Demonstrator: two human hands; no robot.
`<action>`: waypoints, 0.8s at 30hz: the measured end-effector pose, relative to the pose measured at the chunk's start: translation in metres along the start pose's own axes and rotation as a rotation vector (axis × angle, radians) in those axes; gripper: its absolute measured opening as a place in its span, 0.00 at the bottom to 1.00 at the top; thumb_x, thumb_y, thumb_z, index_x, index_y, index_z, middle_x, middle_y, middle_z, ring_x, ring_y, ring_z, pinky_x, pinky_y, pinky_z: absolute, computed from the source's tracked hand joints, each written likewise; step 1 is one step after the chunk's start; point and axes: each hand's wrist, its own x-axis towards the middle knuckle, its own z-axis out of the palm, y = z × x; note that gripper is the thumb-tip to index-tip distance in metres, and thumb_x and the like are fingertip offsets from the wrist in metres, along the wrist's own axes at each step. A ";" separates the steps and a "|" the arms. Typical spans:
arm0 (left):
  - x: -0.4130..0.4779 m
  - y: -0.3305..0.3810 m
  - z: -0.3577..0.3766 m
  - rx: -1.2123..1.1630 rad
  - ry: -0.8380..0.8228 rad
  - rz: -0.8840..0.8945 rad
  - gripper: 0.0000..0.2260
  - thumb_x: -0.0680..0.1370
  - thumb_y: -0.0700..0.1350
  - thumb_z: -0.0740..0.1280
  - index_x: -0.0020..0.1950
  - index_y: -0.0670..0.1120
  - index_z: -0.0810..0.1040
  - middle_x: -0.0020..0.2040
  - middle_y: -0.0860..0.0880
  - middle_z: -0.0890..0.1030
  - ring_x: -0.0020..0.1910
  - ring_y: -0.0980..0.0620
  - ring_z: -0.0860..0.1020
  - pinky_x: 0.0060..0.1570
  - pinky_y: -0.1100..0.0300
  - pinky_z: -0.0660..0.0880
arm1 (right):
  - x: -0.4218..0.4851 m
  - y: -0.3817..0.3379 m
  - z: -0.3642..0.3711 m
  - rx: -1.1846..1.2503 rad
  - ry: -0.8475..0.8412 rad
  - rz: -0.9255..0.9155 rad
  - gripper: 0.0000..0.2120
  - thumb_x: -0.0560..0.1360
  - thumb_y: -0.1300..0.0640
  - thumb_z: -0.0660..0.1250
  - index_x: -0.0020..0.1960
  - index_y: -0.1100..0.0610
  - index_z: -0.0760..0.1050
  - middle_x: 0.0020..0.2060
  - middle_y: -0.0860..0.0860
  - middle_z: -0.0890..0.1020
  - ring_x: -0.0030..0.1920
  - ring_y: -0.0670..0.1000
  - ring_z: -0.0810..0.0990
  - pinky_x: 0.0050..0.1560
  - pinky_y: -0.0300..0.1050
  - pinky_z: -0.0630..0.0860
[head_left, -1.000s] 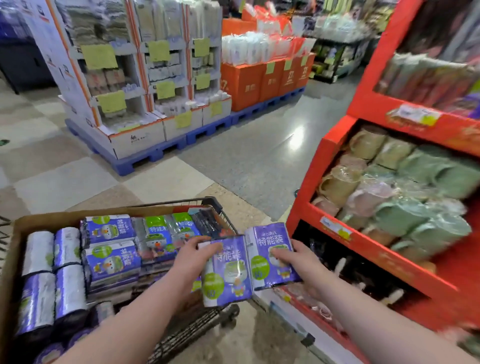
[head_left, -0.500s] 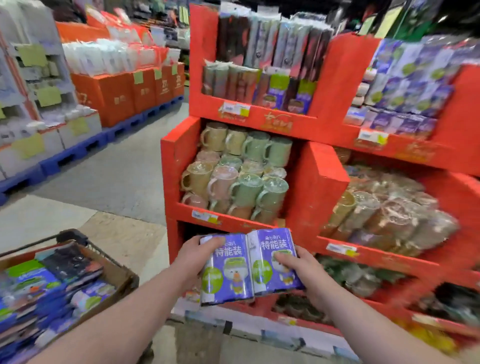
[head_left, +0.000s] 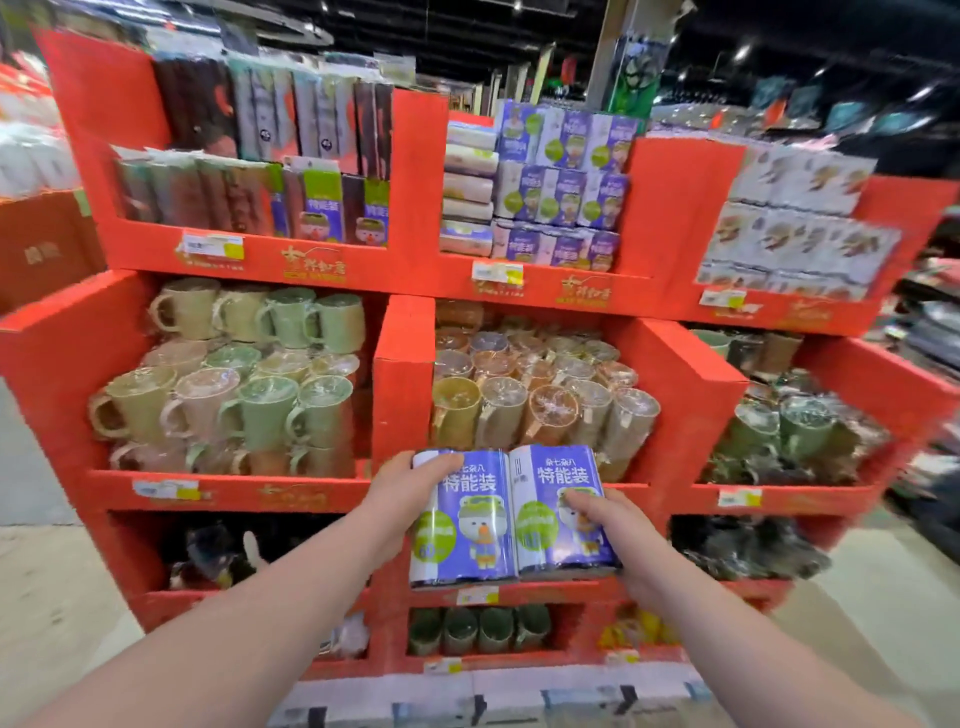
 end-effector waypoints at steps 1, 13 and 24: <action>0.002 0.000 0.012 0.005 -0.008 0.007 0.09 0.75 0.49 0.71 0.50 0.46 0.78 0.47 0.45 0.84 0.42 0.48 0.82 0.38 0.58 0.77 | 0.003 0.000 -0.013 0.000 0.011 -0.004 0.25 0.63 0.43 0.75 0.54 0.56 0.77 0.47 0.54 0.82 0.48 0.57 0.80 0.57 0.54 0.76; 0.077 0.046 0.103 0.064 -0.100 0.052 0.12 0.75 0.49 0.71 0.53 0.44 0.78 0.48 0.43 0.85 0.40 0.47 0.83 0.37 0.58 0.79 | 0.061 -0.034 -0.088 0.042 0.074 -0.103 0.30 0.59 0.39 0.75 0.56 0.55 0.80 0.49 0.54 0.85 0.53 0.61 0.82 0.60 0.61 0.76; 0.210 0.129 0.164 0.036 -0.221 0.128 0.24 0.69 0.57 0.74 0.58 0.44 0.76 0.50 0.44 0.84 0.45 0.44 0.83 0.47 0.48 0.81 | 0.173 -0.116 -0.135 0.078 0.261 -0.185 0.12 0.72 0.48 0.71 0.48 0.54 0.76 0.39 0.50 0.79 0.39 0.53 0.78 0.36 0.43 0.71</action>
